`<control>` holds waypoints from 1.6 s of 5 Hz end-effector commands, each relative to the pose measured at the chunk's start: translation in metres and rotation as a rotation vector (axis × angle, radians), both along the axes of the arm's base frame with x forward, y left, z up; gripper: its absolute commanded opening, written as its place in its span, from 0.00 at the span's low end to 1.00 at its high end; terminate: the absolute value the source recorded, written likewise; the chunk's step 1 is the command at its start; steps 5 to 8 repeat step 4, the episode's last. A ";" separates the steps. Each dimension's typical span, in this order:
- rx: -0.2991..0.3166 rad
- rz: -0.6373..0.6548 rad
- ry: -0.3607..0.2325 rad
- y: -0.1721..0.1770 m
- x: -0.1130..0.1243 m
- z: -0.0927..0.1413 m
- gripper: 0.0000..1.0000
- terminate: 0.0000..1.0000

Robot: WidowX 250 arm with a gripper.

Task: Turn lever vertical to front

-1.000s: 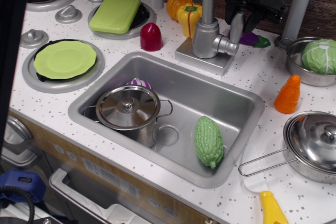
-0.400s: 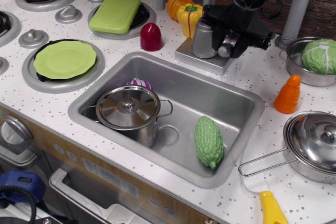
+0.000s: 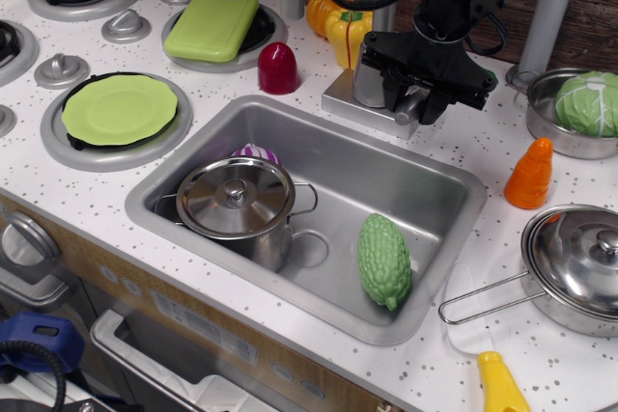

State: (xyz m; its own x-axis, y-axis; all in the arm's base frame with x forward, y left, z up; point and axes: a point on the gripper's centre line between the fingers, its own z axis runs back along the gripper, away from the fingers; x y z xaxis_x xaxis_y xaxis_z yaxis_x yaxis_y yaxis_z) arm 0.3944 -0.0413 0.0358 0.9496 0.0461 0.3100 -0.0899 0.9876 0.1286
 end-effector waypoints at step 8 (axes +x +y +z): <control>0.027 -0.034 0.112 0.003 -0.012 0.050 1.00 1.00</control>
